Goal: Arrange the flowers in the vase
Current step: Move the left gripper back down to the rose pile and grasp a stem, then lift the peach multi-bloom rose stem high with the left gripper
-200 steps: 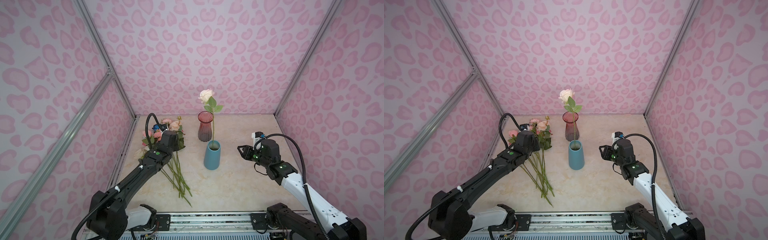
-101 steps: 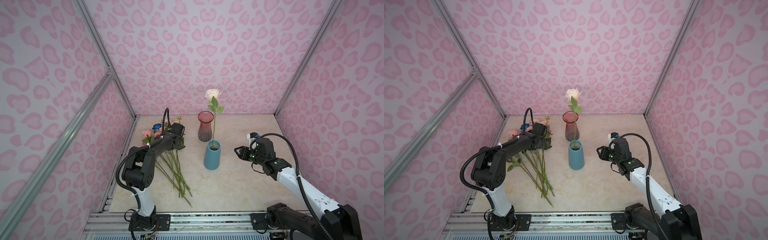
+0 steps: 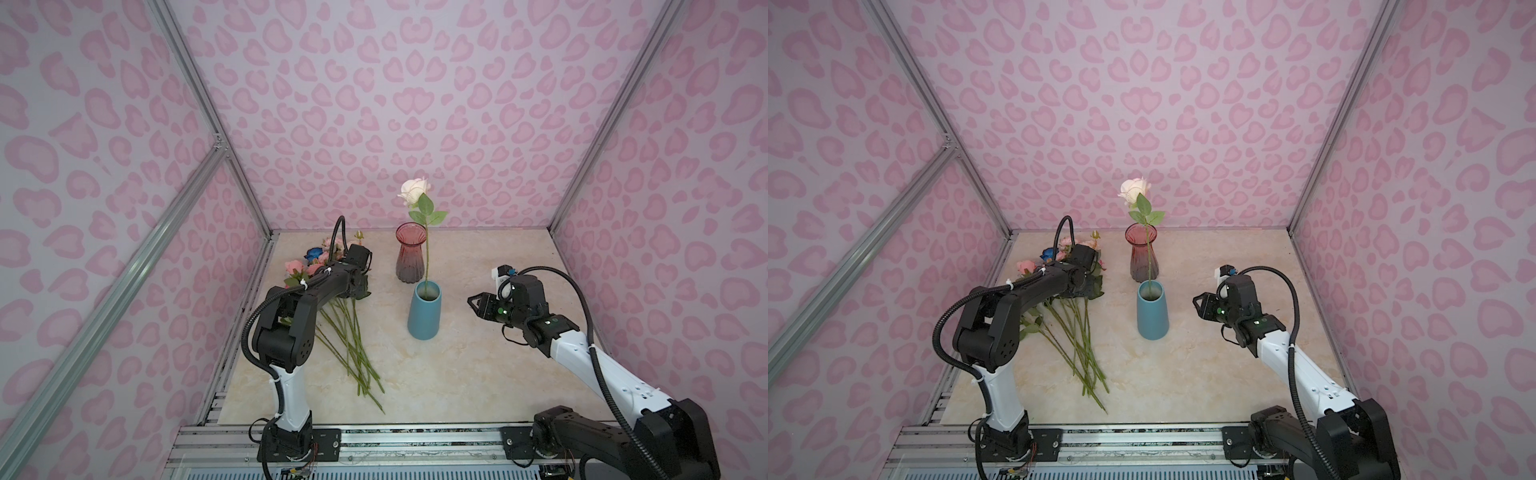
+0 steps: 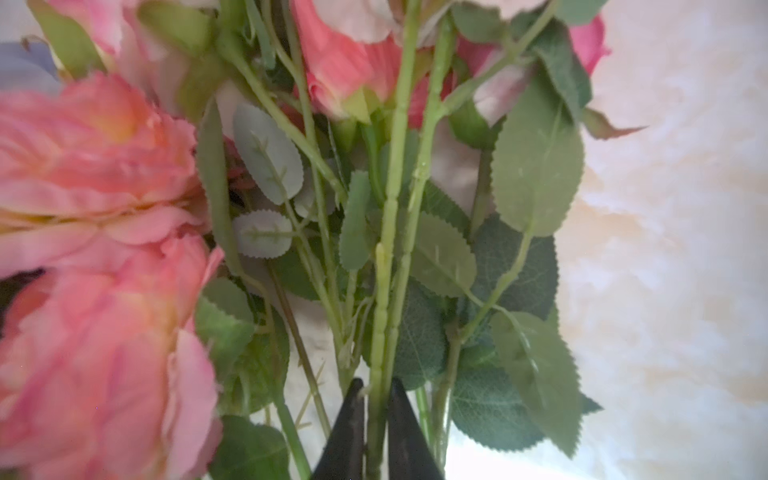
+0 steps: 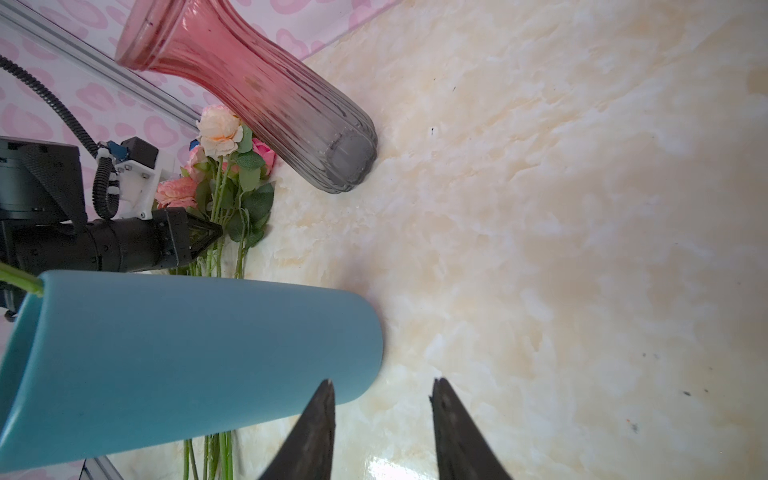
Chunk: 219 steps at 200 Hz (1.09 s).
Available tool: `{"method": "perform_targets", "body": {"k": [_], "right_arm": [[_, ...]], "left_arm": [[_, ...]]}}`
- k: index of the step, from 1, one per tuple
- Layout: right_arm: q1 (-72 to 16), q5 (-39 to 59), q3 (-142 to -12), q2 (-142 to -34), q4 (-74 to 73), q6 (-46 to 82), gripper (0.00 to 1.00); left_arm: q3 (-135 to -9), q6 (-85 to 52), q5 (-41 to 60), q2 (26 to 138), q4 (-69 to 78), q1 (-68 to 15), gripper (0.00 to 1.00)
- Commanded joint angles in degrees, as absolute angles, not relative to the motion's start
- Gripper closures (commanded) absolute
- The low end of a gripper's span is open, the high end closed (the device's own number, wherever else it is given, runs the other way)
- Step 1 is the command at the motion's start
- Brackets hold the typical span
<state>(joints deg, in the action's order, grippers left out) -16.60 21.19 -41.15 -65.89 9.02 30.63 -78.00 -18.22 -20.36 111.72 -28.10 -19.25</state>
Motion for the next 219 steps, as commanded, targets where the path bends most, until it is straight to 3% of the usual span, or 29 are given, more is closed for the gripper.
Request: {"method": "perform_targets", "body": {"k": [1,98,176,191,219], "right_arm": [[-16.7,21.9,-41.8,-66.1,8.3,30.2,0.60],[-16.7,22.6,-42.9,-63.9,9.4,31.0,0.61],[-16.8,23.9,-41.9,-60.1,8.1,32.1,0.61],[-17.0,26.5,-40.3,-58.3,5.7,32.3,0.60],[-17.0,32.1,-37.1,-53.3,1.2,32.8,0.48]], "left_arm": [[-78.6,-18.4,-19.9,111.1,-28.9,-19.3,0.95],[-77.4,-20.0,-14.1,96.2,-28.1,-19.3,0.97],[-67.1,-20.9,-5.5,76.0,-7.5,-19.4,0.97],[-62.3,-22.2,-3.7,69.2,-0.7,-19.4,0.97],[-57.3,-23.7,-1.4,58.9,4.9,-19.9,0.97]]}}
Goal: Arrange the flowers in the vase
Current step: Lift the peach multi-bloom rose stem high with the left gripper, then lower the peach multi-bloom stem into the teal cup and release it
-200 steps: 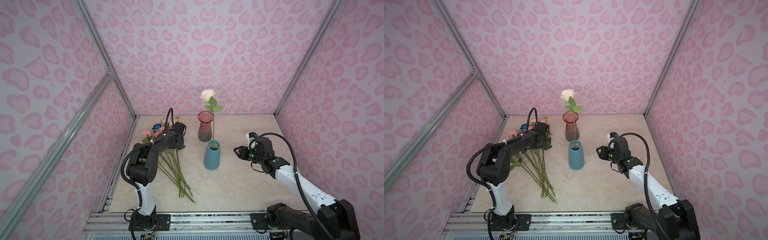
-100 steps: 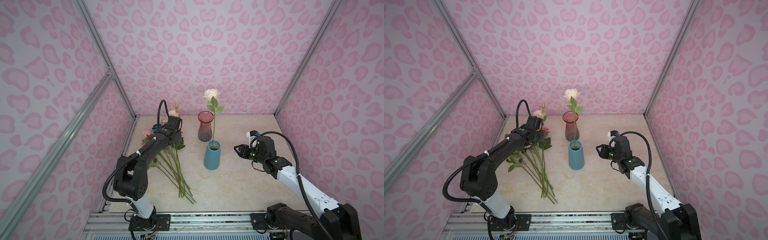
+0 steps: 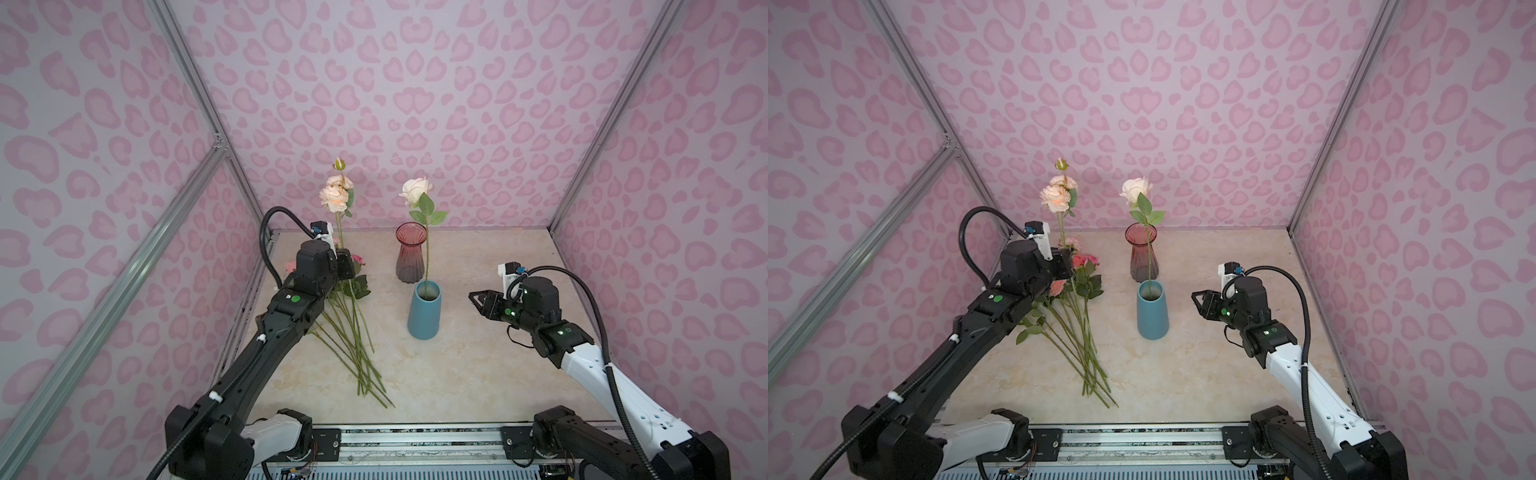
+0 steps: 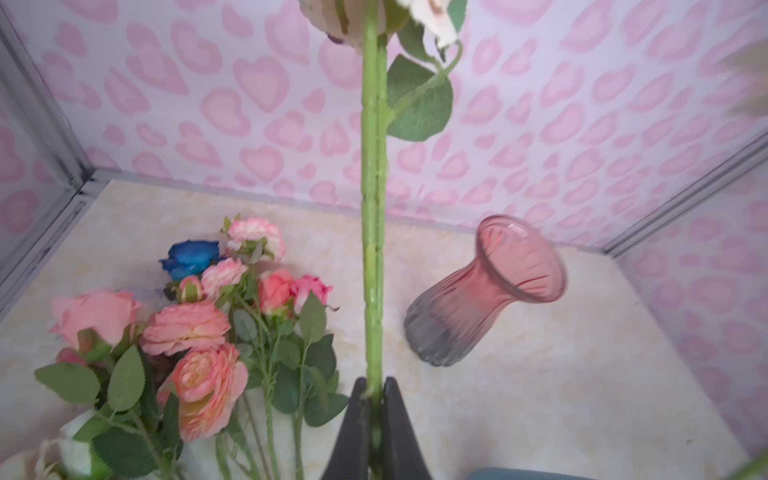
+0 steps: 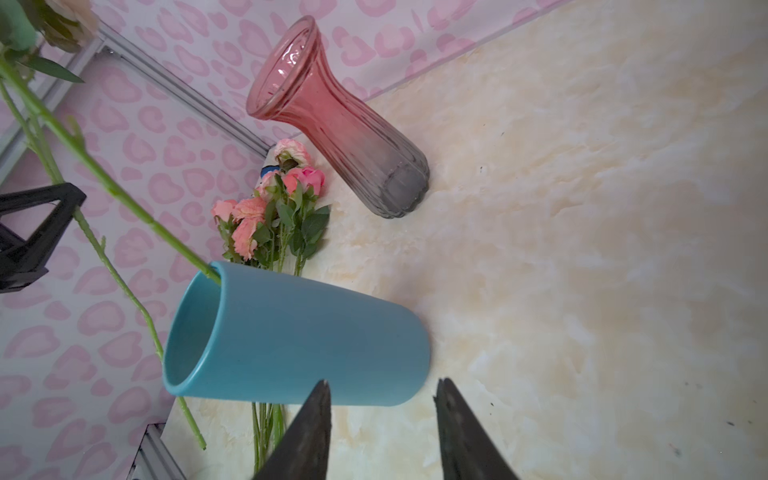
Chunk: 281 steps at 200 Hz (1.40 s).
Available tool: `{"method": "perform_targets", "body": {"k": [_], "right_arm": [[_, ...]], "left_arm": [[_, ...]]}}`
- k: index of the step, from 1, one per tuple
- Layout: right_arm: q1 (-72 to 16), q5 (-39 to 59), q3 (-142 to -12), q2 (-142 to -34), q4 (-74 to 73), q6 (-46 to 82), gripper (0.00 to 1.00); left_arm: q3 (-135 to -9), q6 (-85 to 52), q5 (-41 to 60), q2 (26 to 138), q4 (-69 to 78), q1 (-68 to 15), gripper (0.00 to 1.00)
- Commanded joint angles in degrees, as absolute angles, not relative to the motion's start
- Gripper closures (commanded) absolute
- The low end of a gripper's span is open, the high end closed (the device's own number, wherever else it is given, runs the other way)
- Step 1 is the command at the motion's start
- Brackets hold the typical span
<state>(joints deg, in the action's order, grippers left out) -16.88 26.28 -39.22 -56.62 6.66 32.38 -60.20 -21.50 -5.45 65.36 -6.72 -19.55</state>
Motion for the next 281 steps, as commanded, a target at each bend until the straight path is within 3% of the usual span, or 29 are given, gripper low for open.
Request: {"method": "perform_targets", "body": {"k": [1,29,64,149,220,281], "right_arm": [[-17.0,32.1,-37.1,-53.1,1.1,32.8,0.47],[-17.0,31.3,-33.3,-47.6,-1.9,33.5,0.36],[-17.0,29.5,-33.0,-47.4,-1.7,34.3,0.37],[-17.0,27.3,-35.7,-48.5,-0.5,33.0,0.40],[-16.9,26.1,-35.9,-48.2,2.0,30.0,0.40],[-16.9,25.9,-34.6,-48.0,1.6,30.1,0.40]], "left_arm": [[-57.2,-23.6,-1.4,58.5,4.9,-19.9,0.97],[-54.6,-21.7,0.1,51.8,10.3,-22.7,0.97],[-55.5,-15.6,-0.4,48.5,20.5,-28.3,0.97],[-69.9,-8.1,-0.9,63.7,32.4,-34.9,0.97],[-68.5,-5.2,-5.7,74.1,39.3,-40.5,0.97],[-59.3,-4.6,-11.0,75.9,42.6,-44.8,0.97]]}}
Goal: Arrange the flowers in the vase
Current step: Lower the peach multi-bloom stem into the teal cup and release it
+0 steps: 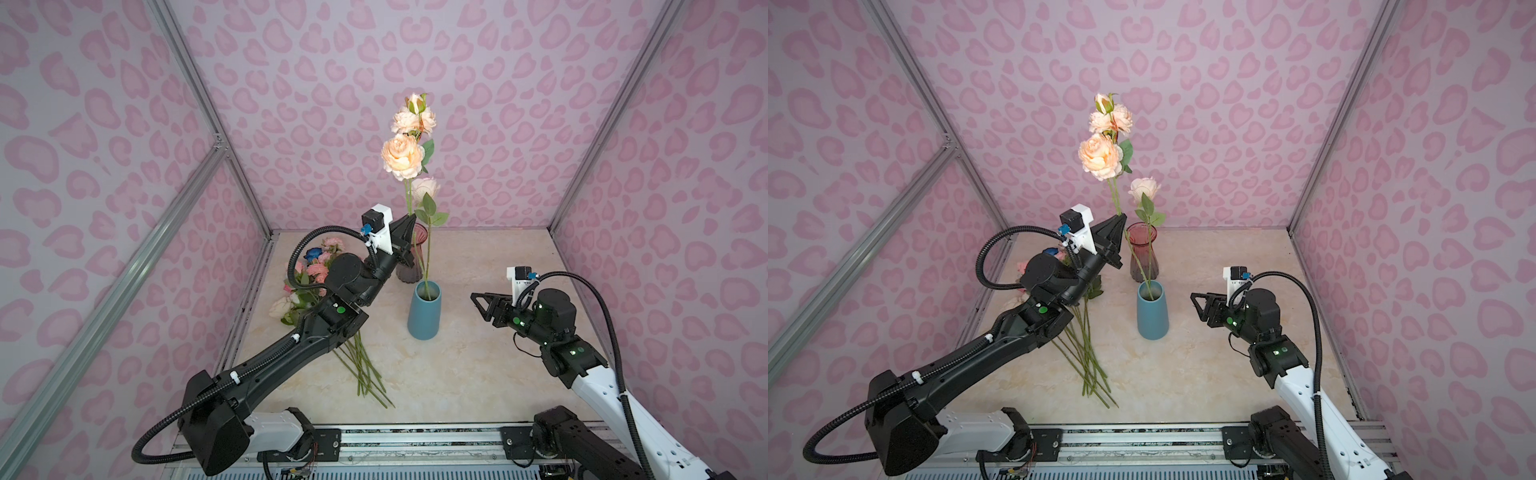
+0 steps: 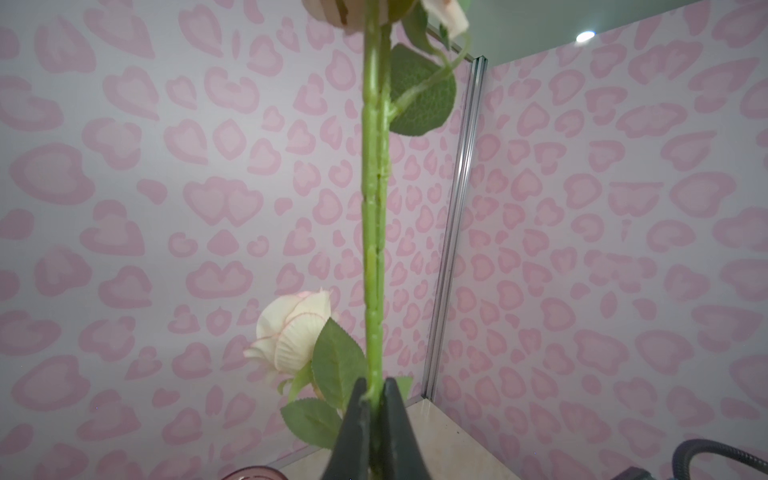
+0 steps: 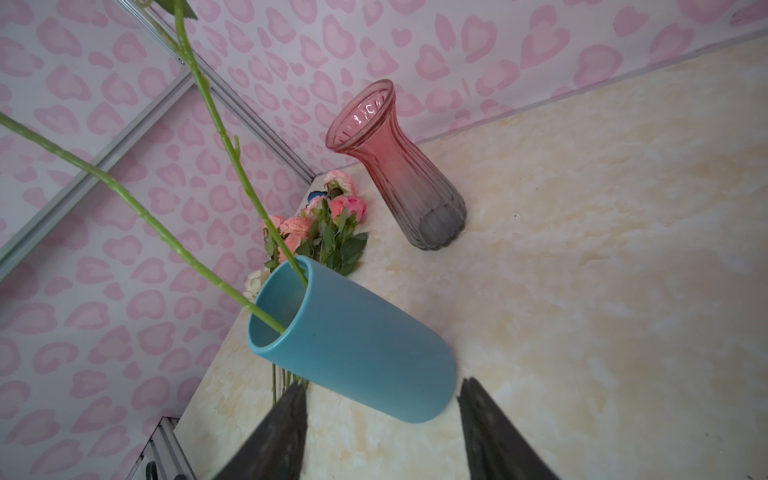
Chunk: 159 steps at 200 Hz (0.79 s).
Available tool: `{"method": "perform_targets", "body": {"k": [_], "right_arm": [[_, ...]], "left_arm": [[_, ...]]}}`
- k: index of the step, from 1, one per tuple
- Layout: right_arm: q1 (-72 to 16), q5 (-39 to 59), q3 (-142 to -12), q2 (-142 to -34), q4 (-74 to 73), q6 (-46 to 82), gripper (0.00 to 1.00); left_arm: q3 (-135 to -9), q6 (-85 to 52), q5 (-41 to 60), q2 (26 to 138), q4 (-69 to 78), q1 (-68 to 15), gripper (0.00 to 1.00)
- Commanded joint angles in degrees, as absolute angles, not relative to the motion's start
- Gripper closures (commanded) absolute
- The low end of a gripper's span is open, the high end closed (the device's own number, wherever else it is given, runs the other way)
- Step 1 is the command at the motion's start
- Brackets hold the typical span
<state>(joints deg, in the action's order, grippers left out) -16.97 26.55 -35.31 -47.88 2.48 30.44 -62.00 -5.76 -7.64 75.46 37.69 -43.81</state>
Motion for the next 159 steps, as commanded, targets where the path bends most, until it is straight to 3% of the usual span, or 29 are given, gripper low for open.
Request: {"method": "perform_targets", "body": {"k": [1,39,123,159], "right_arm": [[-16.9,25.9,-34.6,-48.0,1.6,30.2,0.40],[-16.9,26.3,-34.2,-48.5,0.8,30.9,0.40],[-16.9,25.4,-32.7,-49.1,-0.6,32.7,0.42],[-17.0,25.5,-33.0,-49.2,-0.7,32.9,0.42]], "left_arm": [[-59.2,-4.6,-11.2,75.9,42.7,-44.9,0.97],[-55.8,-6.3,-13.4,76.9,43.2,-45.7,0.97],[-51.0,-10.9,-17.5,77.3,40.7,-48.1,0.78],[-50.1,-10.9,-17.6,75.9,39.7,-48.8,0.77]]}}
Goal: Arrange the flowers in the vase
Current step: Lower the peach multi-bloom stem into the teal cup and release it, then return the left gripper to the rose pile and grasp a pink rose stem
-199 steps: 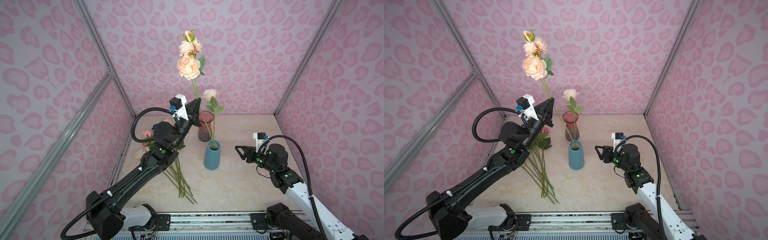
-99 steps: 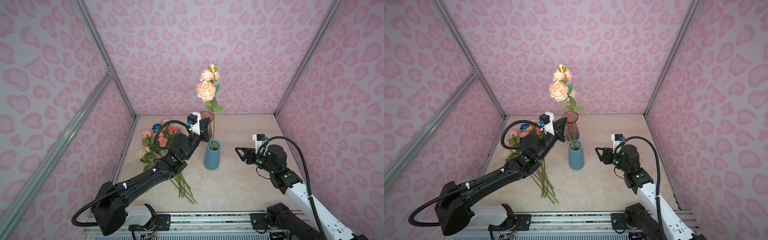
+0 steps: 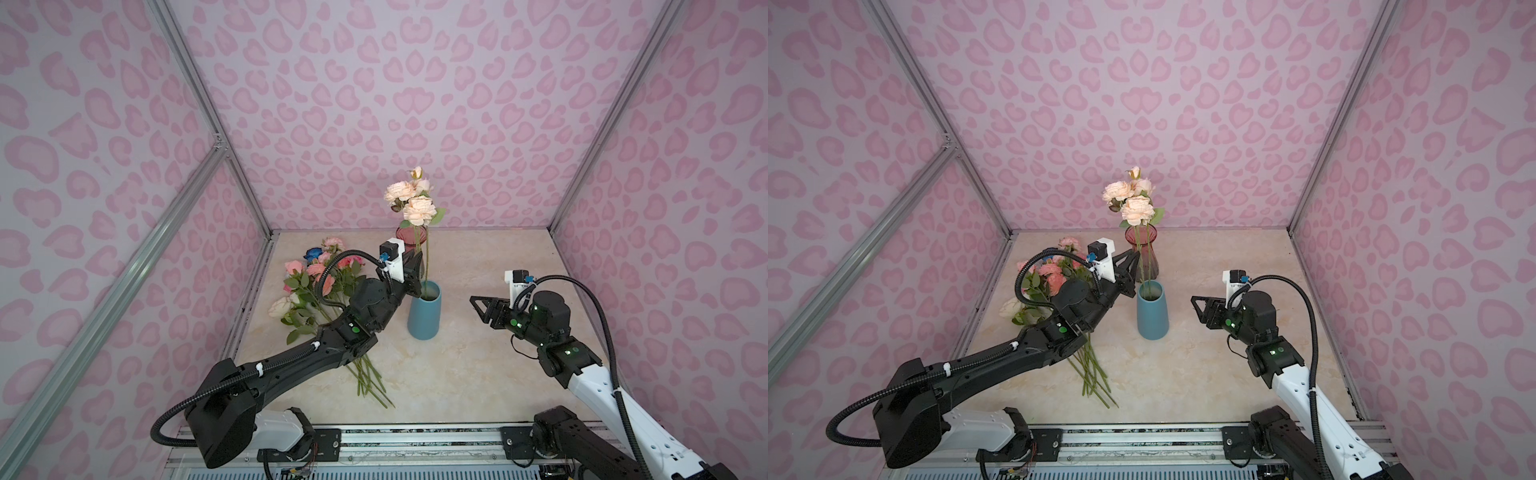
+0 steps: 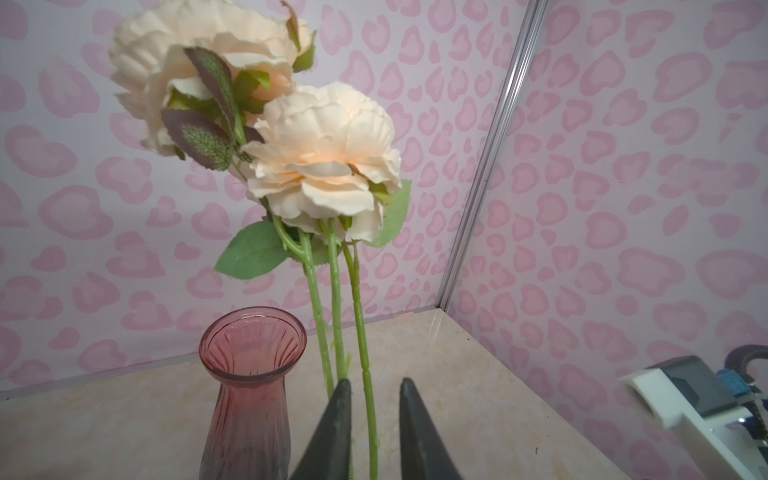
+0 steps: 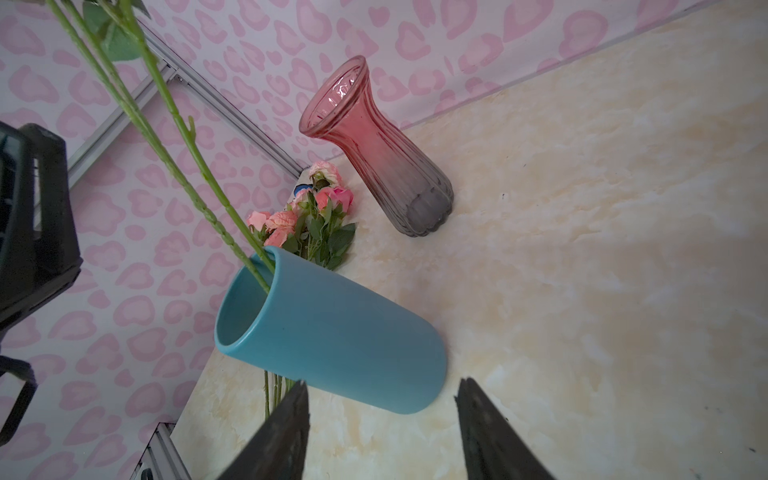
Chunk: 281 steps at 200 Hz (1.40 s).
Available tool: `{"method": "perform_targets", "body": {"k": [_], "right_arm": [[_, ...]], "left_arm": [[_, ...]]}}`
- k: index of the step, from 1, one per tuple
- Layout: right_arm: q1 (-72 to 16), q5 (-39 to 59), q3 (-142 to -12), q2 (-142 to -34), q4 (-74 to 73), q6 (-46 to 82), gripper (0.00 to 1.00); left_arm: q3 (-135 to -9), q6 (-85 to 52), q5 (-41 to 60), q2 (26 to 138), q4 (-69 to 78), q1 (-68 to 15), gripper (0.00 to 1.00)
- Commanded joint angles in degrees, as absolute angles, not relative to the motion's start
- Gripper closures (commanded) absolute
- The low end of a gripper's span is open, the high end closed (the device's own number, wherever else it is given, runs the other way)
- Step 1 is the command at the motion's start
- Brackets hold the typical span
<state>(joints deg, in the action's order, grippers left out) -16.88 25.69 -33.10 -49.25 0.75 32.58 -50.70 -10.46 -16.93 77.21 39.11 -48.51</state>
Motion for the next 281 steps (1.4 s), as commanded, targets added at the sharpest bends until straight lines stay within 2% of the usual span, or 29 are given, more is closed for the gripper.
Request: {"method": "perform_targets", "body": {"k": [1,54,85,99,120,127,136,148,158,186,239,279,281], "right_arm": [[-17.0,25.5,-33.0,-49.2,-0.8,33.0,0.42],[-17.0,25.1,-33.1,-48.4,-0.4,32.7,0.42],[-17.0,25.0,-34.1,-48.2,0.6,32.3,0.42],[-17.1,25.3,-34.2,-48.2,0.8,32.3,0.42],[-17.8,26.6,-35.0,-48.6,2.2,31.7,0.43],[-18.4,26.9,-35.4,-48.5,3.0,31.2,0.43],[-19.7,26.4,-36.0,-47.9,4.2,31.2,0.45],[-23.3,24.8,-36.0,-45.9,4.0,31.1,0.45],[-26.6,21.5,-36.1,-44.7,3.7,30.3,0.44],[-32.4,14.6,-38.4,-47.1,5.4,26.5,0.44],[-32.5,17.0,-37.1,-52.5,2.1,28.8,0.47],[-32.5,15.6,-36.3,-52.0,2.7,28.2,0.47],[-32.4,15.6,-36.3,-52.0,2.7,28.2,0.47]], "left_arm": [[-50.1,-10.9,-17.5,75.8,39.7,-48.8,0.76],[-48.3,-10.3,-17.3,71.0,37.3,-49.5,0.75],[-47.0,-9.4,-19.3,65.0,31.2,-49.9,0.72],[-45.8,-9.7,-24.2,61.4,26.1,-49.9,0.68],[-44.4,-13.2,-36.8,57.3,14.6,-49.3,0.65],[-43.8,-16.6,-40.7,56.4,9.0,-48.5,0.56],[-43.5,-22.3,-42.4,55.6,1.3,-46.6,0.54],[-43.2,-31.2,-40.8,55.3,-9.4,-42.3,0.54],[-42.1,-36.3,-35.3,55.6,-14.6,-37.7,0.54],[-38.3,-44.9,-25.6,58.3,-18.5,-27.5,0.55],[-41.1,-46.5,-17.4,71.4,-17.6,-16.9,0.59],[-46.4,-44.6,-18.2,82.5,-16.5,-14.9,0.63],[-46.7,-44.5,-18.3,83.0,-16.5,-14.9,0.66]]}}
